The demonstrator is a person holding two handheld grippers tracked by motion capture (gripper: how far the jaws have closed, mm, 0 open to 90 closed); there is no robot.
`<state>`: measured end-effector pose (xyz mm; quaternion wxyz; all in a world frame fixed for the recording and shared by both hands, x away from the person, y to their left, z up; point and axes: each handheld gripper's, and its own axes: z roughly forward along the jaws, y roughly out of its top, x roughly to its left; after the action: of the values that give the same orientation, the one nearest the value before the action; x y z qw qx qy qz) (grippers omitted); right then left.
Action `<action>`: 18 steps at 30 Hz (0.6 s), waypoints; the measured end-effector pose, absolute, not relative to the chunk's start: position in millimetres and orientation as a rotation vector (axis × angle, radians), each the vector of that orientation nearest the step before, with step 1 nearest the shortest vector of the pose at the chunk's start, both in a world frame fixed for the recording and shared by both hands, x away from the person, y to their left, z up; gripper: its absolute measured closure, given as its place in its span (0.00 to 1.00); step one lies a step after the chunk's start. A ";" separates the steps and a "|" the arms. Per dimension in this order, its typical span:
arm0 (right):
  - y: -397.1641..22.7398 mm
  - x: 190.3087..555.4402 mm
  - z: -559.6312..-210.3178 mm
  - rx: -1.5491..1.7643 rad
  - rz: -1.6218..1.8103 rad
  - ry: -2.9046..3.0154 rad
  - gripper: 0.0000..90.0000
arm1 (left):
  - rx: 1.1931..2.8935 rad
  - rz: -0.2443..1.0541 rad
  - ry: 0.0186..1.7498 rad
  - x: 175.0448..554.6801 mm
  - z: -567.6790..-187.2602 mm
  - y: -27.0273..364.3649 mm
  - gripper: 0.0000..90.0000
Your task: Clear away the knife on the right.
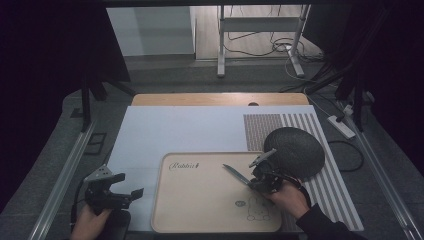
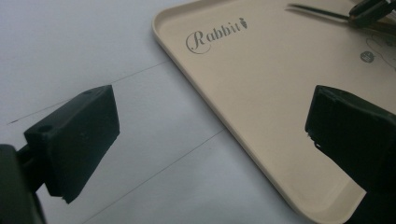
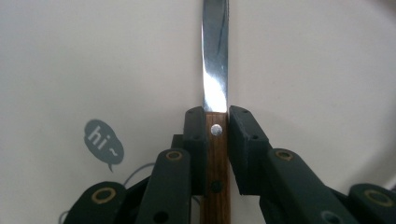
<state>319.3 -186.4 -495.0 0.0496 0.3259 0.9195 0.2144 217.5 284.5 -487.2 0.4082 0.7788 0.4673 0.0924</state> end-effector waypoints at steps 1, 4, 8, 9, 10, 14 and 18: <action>-186.7 319.5 -497.1 0.989 0.647 2.813 0.85 | 1.963 0.233 1.178 217.5 -487.2 284.5 0.03; -187.2 319.2 -498.1 0.982 0.648 2.822 0.82 | 1.962 0.234 1.176 217.4 -487.2 284.3 0.03; -190.9 320.3 -487.0 0.980 0.716 2.802 0.74 | 1.964 0.234 1.177 217.5 -487.2 284.2 0.03; -191.3 320.5 -484.3 0.981 0.730 2.798 0.81 | 1.965 0.234 1.176 217.6 -487.3 284.2 0.03; -188.7 319.9 -479.7 0.945 0.754 2.813 0.95 | 1.966 0.234 1.177 217.6 -487.3 284.1 0.03; -169.7 317.1 -483.9 0.810 0.715 2.884 0.99 | 1.966 0.235 1.179 217.6 -487.3 284.0 0.03; -156.8 322.5 -492.7 0.746 0.658 2.883 0.99 | 1.968 0.236 1.179 217.4 -487.4 284.0 0.03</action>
<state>322.5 -156.8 -492.7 0.0459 0.2444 0.9443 0.2156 217.4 284.0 -487.4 0.4057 0.7799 0.4673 0.0936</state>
